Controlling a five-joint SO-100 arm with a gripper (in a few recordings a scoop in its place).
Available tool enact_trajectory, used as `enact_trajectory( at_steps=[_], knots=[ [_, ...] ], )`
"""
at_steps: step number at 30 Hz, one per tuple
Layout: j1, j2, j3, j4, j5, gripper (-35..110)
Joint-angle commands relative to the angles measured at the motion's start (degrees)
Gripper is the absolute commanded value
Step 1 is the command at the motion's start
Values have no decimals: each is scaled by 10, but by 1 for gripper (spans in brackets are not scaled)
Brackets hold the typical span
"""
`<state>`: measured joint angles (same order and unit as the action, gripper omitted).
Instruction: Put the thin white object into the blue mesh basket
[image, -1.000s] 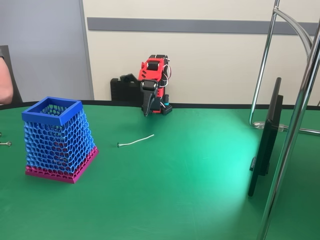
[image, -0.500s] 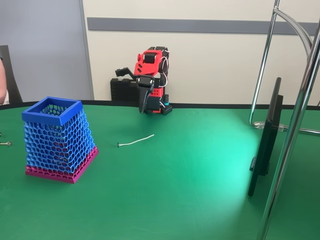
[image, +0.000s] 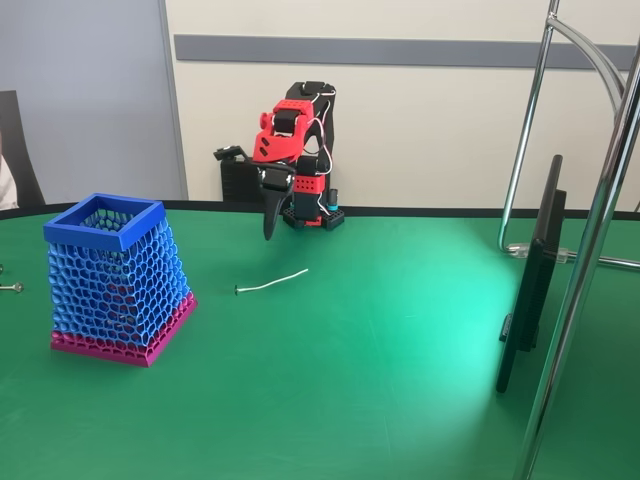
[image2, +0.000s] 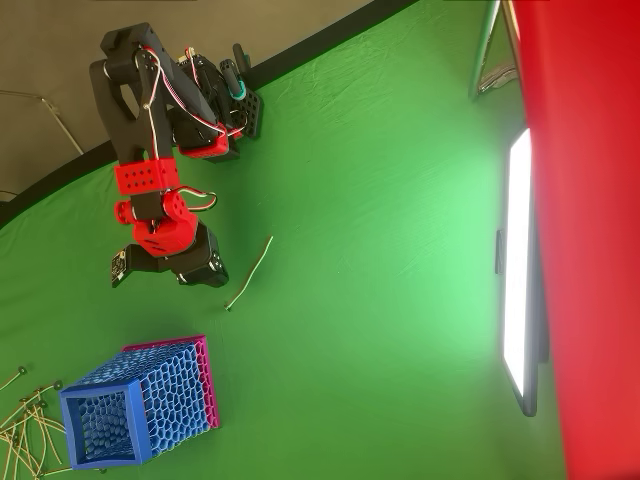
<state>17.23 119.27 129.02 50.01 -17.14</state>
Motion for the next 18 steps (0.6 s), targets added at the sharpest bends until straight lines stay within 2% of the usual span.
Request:
enact_trajectory(
  at_steps=[1,9,18],
  knots=[
    [25,-41,-62,20,-26,4],
    [68,-140,-149,53,-119,10],
    [60,-232,-182,40,-258,15]
  ],
)
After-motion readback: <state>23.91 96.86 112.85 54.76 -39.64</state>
